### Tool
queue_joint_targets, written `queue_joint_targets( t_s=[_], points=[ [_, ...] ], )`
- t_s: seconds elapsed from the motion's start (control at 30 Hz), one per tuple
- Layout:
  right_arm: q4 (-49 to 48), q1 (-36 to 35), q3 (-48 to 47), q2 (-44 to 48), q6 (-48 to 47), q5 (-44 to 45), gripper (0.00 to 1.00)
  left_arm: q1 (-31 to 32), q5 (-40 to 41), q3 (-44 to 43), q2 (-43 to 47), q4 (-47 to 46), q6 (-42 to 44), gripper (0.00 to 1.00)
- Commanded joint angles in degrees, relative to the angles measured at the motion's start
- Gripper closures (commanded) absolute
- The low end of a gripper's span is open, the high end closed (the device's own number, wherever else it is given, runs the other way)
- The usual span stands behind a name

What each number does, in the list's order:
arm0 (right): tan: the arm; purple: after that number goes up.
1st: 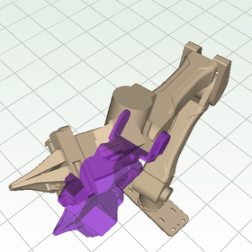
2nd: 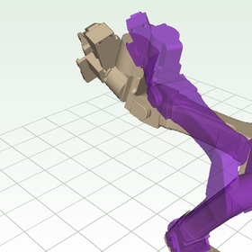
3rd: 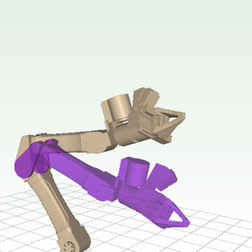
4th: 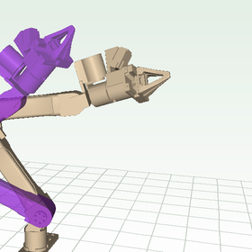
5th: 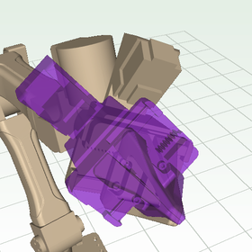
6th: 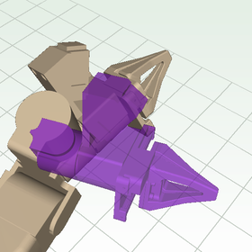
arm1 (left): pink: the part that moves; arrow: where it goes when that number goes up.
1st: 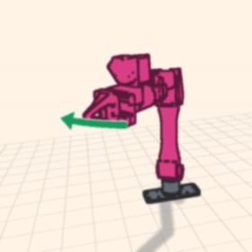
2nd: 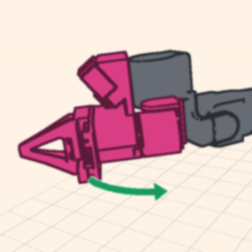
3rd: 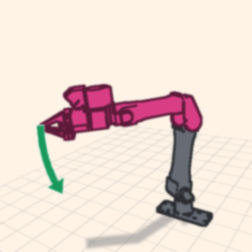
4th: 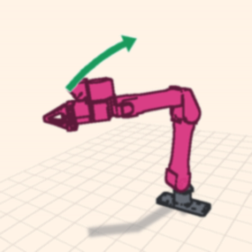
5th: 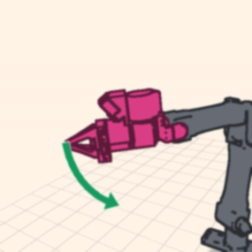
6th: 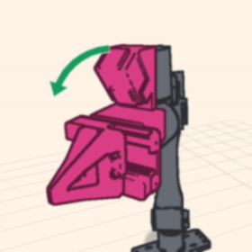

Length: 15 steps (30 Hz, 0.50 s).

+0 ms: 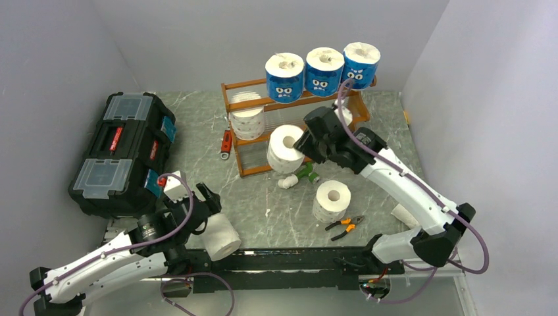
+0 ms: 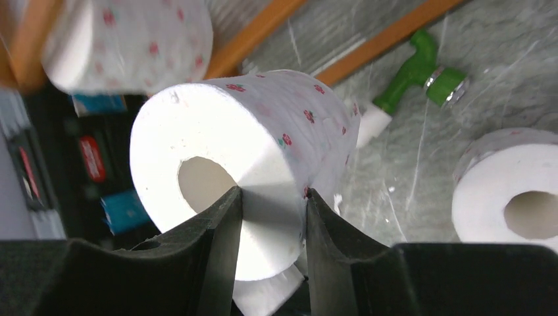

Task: Place and organize the paper towels onto the shelf
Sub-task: Pick up the paper towel from the center of the board.

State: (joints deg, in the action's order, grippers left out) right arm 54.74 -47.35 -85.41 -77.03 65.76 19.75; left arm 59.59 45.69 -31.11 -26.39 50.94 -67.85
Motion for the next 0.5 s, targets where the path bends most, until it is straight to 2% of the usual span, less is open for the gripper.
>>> queue_joint_targets(
  t_s=[0.0, 0.17, 0.47],
  points=[
    [2.1, 5.2, -4.0, -1.3, 5.8, 1.3, 1.0, 0.1, -0.6, -0.1, 0.0, 0.9, -1.5, 0.12],
    [0.5, 9.0, -6.3, -4.0, 7.5, -0.7, 1.0, 0.1, -0.5, -0.6, 0.2, 1.0, -1.4, 0.12],
    [2.5, 10.2, -14.4, -10.8, 8.8, 2.5, 1.0, 0.1, -0.3, -1.1, -0.5, 1.3, -1.7, 0.12]
  ],
)
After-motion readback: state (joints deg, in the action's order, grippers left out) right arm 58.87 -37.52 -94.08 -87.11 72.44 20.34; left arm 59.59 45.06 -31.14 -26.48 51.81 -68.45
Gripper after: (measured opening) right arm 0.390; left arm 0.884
